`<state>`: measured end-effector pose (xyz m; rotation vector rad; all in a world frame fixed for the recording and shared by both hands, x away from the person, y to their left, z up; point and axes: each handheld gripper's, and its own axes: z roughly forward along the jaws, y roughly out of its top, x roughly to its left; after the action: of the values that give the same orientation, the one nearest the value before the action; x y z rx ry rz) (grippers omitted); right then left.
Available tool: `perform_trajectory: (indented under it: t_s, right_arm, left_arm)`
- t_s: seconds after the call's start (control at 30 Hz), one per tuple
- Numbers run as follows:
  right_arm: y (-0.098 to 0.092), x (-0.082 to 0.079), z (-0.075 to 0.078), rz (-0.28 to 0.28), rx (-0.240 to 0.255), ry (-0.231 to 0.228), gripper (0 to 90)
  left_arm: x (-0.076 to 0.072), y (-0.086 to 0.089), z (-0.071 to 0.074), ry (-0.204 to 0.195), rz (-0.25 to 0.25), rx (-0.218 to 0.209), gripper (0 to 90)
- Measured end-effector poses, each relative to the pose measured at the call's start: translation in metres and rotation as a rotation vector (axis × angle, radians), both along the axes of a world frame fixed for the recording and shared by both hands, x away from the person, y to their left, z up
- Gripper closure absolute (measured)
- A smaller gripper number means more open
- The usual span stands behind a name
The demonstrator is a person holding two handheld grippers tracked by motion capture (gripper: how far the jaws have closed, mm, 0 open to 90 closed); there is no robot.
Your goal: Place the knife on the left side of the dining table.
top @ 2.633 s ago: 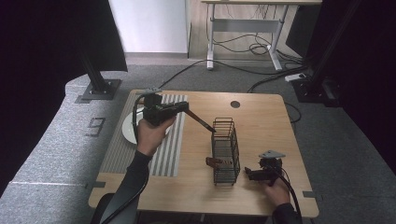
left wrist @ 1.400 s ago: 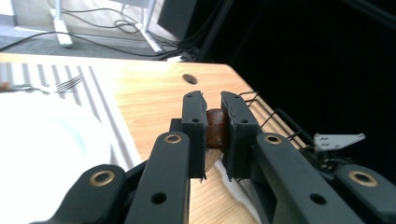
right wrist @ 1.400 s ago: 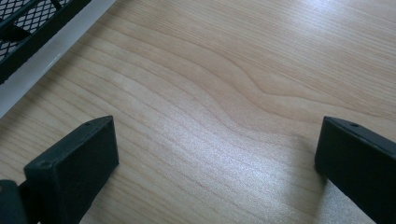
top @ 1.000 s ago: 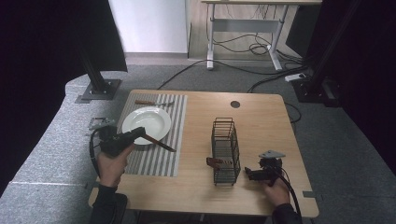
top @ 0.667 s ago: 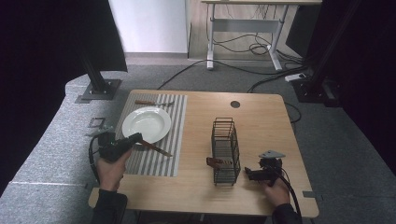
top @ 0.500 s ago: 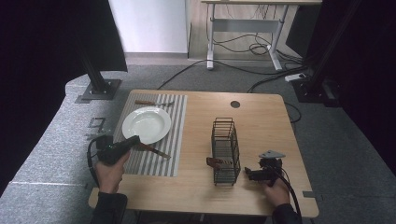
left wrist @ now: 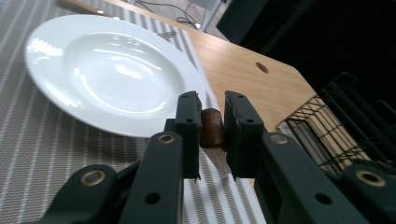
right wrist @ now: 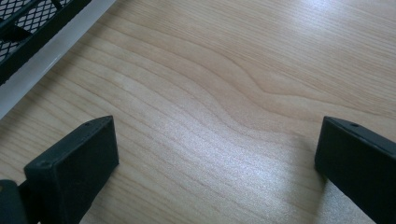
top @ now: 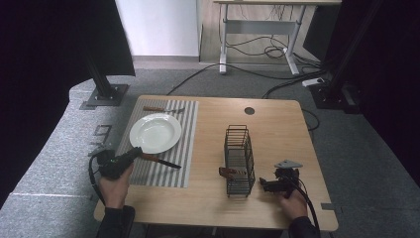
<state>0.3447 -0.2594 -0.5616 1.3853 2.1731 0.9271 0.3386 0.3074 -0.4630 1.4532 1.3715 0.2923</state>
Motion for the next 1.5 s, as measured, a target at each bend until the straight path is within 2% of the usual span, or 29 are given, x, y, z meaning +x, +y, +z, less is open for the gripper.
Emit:
perform_trajectory:
  t_s: [0.07,0.3,0.5,1.23,1.4,1.5]
  right_arm:
    - [0.0,0.0,0.0,0.0,0.0,0.0,0.0]
    - [0.0,0.0,0.0,0.0,0.0,0.0,0.0]
    - [0.0,0.0,0.0,0.0,0.0,0.0,0.0]
    - [0.0,0.0,0.0,0.0,0.0,0.0,0.0]
    - [0.0,0.0,0.0,0.0,0.0,0.0,0.0]
    - [0.0,0.0,0.0,0.0,0.0,0.0,0.0]
  left_arm:
    - [0.0,0.005,-0.007,0.006,0.022,0.0,74.2]
    - [0.0,0.013,-0.019,0.027,0.05,-0.005,71.4]
    - [0.004,0.02,-0.026,0.05,0.047,0.004,68.9]
    - [0.01,0.035,-0.049,0.088,0.054,-0.039,65.3]
    - [0.011,0.036,-0.053,0.079,0.057,-0.01,64.3]
    - [0.013,0.037,-0.057,0.093,0.067,0.005,62.9]
